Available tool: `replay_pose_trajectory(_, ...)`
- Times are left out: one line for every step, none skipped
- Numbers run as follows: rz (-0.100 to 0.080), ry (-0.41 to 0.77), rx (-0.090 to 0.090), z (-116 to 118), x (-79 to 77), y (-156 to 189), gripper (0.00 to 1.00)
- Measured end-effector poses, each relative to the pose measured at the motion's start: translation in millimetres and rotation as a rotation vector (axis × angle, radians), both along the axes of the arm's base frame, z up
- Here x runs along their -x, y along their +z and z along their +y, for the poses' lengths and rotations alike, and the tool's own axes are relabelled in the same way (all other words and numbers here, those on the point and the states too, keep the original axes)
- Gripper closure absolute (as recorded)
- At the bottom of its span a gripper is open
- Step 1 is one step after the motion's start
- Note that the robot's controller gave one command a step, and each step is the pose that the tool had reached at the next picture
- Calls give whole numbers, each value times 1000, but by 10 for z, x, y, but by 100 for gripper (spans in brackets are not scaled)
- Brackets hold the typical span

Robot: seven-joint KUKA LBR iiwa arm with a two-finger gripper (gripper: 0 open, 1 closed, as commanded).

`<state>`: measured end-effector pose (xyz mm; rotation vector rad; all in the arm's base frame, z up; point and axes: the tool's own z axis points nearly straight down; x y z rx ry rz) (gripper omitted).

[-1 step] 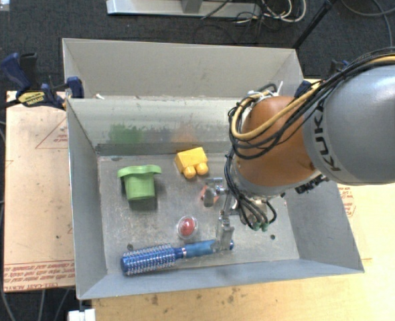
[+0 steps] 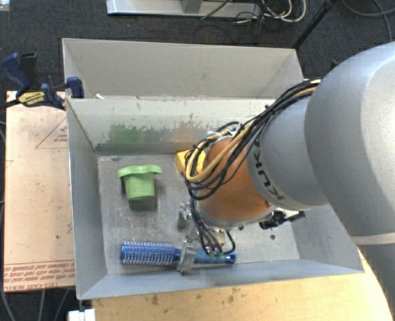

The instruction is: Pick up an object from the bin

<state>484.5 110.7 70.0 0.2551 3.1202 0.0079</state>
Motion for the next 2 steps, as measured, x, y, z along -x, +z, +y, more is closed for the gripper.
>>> replay_pose_trajectory(12, -3, 3, -22, 27, -2, 100)
replay_pose_trajectory(2, -14, 1, 219, -272, 1485, 100)
